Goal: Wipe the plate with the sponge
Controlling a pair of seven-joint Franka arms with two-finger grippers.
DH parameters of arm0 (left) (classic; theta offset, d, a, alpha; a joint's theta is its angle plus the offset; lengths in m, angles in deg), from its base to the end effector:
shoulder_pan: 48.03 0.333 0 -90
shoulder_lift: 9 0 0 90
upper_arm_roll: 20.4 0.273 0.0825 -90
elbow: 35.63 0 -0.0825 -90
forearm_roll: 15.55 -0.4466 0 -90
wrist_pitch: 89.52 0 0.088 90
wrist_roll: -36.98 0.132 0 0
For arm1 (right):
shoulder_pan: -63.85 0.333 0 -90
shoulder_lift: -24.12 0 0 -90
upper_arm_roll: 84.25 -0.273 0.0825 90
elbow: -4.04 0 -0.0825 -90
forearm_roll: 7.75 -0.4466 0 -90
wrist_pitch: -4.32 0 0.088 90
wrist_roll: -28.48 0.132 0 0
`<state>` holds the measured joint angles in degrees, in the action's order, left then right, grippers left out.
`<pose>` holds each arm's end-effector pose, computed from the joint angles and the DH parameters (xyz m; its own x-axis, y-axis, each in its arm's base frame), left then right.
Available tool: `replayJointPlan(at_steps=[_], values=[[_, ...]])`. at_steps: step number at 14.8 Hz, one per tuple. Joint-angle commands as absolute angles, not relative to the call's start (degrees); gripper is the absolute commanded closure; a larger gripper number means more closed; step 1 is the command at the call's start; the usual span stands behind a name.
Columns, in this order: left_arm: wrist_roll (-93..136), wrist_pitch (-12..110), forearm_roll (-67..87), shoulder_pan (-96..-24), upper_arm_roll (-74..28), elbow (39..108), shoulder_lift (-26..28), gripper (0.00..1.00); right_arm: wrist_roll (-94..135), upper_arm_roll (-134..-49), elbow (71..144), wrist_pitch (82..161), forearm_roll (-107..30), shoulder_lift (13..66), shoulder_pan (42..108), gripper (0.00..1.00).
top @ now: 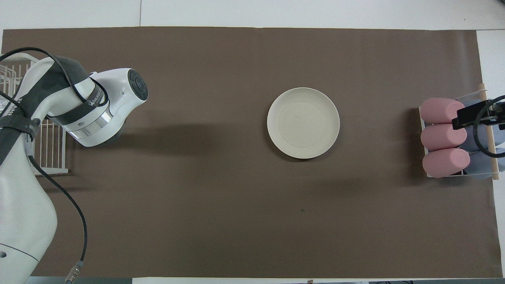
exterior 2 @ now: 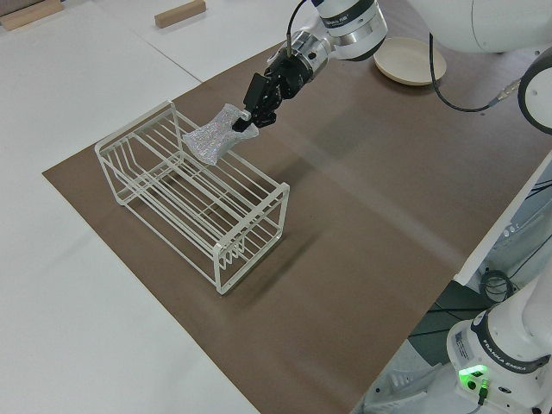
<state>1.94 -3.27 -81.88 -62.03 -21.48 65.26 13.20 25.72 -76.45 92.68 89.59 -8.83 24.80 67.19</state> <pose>0.6458 -0.0430 0.2896 0.9994 0.0214 -0.0254 -0.0176 -0.3070 -0.9515 0.6081 -0.0444 0.5550 0.9972 -0.0280 -0.0696 -0.0295 -0.9994 -0.0206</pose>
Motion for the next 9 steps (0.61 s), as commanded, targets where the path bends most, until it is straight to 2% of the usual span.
replayJointPlan(at_steps=[1, 8, 9], values=[[0.2, -1.5, -79.7, -61.9, -21.6, 66.1, 12.7, 1.00, 24.3, -76.7, 93.5, 91.2, -8.2, 24.2, 66.7, 0.00], [0.2, 1.3, -79.8, -60.9, -21.6, 67.2, 12.6, 1.00, 24.8, -76.9, 93.2, 91.4, -8.2, 24.2, 67.5, 0.00], [0.1, 1.4, -79.8, -60.6, -21.6, 67.3, 12.5, 0.95, 24.8, -77.0, 93.2, 91.3, -8.2, 24.3, 67.5, 0.00]])
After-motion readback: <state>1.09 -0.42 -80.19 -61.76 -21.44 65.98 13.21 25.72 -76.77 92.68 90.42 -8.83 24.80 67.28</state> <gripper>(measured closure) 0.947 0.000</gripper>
